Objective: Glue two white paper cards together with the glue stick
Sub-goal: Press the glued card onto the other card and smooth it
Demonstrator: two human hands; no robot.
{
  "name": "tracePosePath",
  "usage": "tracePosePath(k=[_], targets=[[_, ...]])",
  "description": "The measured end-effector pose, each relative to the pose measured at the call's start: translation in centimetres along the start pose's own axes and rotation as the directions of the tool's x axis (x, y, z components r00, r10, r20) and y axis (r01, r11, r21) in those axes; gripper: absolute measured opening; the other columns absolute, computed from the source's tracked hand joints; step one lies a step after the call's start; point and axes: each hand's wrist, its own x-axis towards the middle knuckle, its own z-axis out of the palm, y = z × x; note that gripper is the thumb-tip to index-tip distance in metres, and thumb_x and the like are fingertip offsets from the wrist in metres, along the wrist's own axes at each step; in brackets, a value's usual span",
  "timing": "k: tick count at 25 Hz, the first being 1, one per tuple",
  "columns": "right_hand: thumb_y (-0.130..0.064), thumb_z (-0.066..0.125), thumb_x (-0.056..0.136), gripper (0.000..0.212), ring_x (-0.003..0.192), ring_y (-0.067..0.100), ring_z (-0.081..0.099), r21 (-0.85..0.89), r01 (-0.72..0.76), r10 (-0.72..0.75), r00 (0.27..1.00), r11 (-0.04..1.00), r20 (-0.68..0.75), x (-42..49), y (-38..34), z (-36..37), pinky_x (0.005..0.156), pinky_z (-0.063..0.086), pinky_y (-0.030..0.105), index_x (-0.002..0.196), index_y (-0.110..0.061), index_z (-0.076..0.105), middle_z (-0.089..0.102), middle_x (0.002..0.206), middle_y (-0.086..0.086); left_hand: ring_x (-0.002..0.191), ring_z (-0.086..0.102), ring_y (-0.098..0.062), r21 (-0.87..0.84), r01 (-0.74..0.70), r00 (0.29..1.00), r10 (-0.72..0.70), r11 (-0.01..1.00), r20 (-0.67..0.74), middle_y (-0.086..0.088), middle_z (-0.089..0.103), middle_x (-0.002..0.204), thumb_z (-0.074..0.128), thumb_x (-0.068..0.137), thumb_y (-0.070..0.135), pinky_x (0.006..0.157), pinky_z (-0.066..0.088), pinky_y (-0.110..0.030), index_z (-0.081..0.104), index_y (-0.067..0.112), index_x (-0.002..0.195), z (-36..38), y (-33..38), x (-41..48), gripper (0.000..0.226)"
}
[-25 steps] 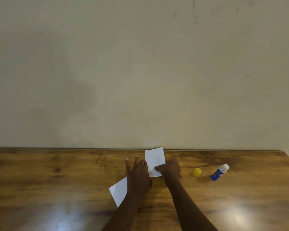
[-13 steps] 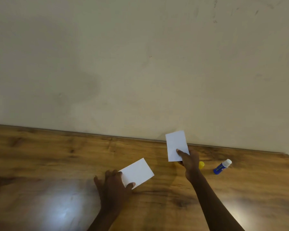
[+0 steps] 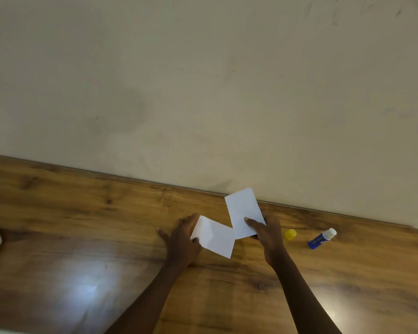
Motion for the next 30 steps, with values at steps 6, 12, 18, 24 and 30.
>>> tracePosePath(k=[6, 12, 18, 24, 30], targets=[[-0.01, 0.061, 0.081, 0.027, 0.086, 0.016, 0.055, -0.051, 0.011, -0.005, 0.994, 0.999, 0.108, -0.8, 0.8, 0.8, 0.062, 0.049, 0.022, 0.102, -0.02, 0.047, 0.054, 0.101, 0.001, 0.119, 0.053, -0.021, -0.2, 0.012, 0.999, -0.018, 0.98, -0.031, -0.006, 0.061, 0.124, 0.06, 0.083, 0.016, 0.112, -0.013, -0.05, 0.045, 0.014, 0.13, 0.3, -0.1, 0.1, 0.049], [-0.013, 0.057, 0.083, 0.034, 0.083, 0.013, 0.053, -0.198, -0.047, 0.098, 0.962, 0.979, 0.255, -0.6, 0.6, 1.0, 0.062, 0.049, 0.025, 0.107, -0.028, 0.039, 0.049, 0.1, -0.001, 0.132, 0.034, -0.029, -0.358, -0.055, 0.998, 0.06, 0.932, 0.003, -0.01, 0.054, 0.132, 0.045, 0.091, 0.011, 0.113, 0.023, -0.046, 0.039, 0.013, 0.134, 0.1, -1.7, -0.4, 0.043], [-0.01, 0.057, 0.082, 0.036, 0.088, 0.017, 0.053, -0.218, -0.083, 0.149, 0.94, 0.973, 0.307, -1.1, 0.7, 2.0, 0.066, 0.05, 0.026, 0.112, -0.025, 0.042, 0.048, 0.112, 0.005, 0.125, 0.047, -0.025, -0.441, -0.08, 0.994, 0.036, 0.894, -0.107, -0.013, 0.055, 0.13, 0.048, 0.087, 0.0, 0.106, 0.036, -0.034, 0.043, 0.005, 0.129, -0.4, -2.1, -0.8, 0.043], [-0.008, 0.059, 0.081, 0.045, 0.09, 0.017, 0.052, -0.254, -0.128, 0.213, 0.913, 0.959, 0.346, -1.2, 0.8, 3.6, 0.068, 0.048, 0.024, 0.123, -0.016, 0.046, 0.048, 0.114, 0.003, 0.115, 0.056, -0.029, -0.418, -0.064, 0.987, -0.005, 0.906, -0.161, -0.018, 0.059, 0.124, 0.045, 0.081, -0.012, 0.094, 0.049, -0.04, 0.038, 0.003, 0.129, -0.4, -1.7, -1.0, 0.051], [-0.012, 0.059, 0.082, 0.043, 0.088, 0.015, 0.051, -0.28, -0.15, 0.247, 0.904, 0.948, 0.349, -0.6, 1.2, 4.2, 0.065, 0.046, 0.022, 0.123, -0.014, 0.048, 0.052, 0.115, 0.003, 0.113, 0.058, -0.024, -0.418, -0.054, 0.986, -0.018, 0.907, -0.167, -0.018, 0.062, 0.12, 0.047, 0.083, -0.009, 0.089, 0.042, -0.022, 0.038, 0.005, 0.129, -0.1, -1.7, -0.8, 0.049]])
